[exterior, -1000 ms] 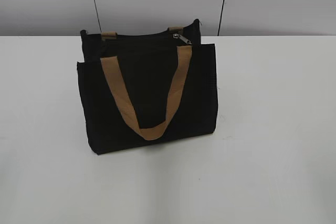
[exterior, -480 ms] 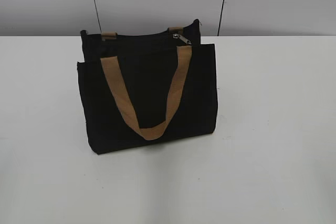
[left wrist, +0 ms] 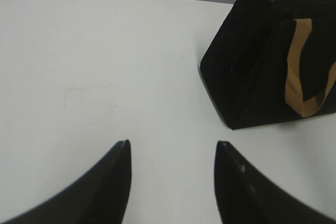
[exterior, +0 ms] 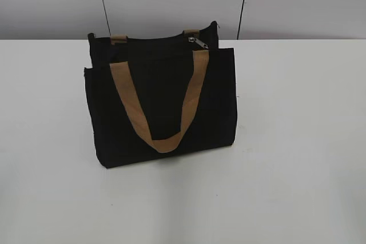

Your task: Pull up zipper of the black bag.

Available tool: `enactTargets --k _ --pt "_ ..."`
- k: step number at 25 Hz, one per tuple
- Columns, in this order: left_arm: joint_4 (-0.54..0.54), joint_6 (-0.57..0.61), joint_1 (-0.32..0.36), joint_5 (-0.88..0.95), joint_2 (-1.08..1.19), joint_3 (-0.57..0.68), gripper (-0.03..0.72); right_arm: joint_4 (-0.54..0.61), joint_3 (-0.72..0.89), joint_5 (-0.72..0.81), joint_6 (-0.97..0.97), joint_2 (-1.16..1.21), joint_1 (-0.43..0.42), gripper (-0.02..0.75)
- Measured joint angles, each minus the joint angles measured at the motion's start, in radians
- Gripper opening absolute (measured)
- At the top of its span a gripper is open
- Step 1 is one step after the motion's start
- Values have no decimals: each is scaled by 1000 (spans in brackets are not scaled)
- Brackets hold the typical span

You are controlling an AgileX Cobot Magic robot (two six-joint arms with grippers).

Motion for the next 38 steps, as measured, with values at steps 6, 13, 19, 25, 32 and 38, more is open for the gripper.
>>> enactTargets --k 6,13,19,25,32,38 --pt "0 0 0 0 0 0 386 0 0 0 0 0 0 495" --pt "0 0 0 0 0 0 386 0 0 0 0 0 0 495" --pt "-1 0 0 0 0 0 386 0 1 0 8 0 0 495" --pt "-2 88 0 0 0 0 375 1 1 0 10 0 0 494" --pt "7 226 0 2 0 0 365 1 1 0 12 0 0 494" --pt "-1 229 0 2 0 0 331 1 1 0 15 0 0 494"
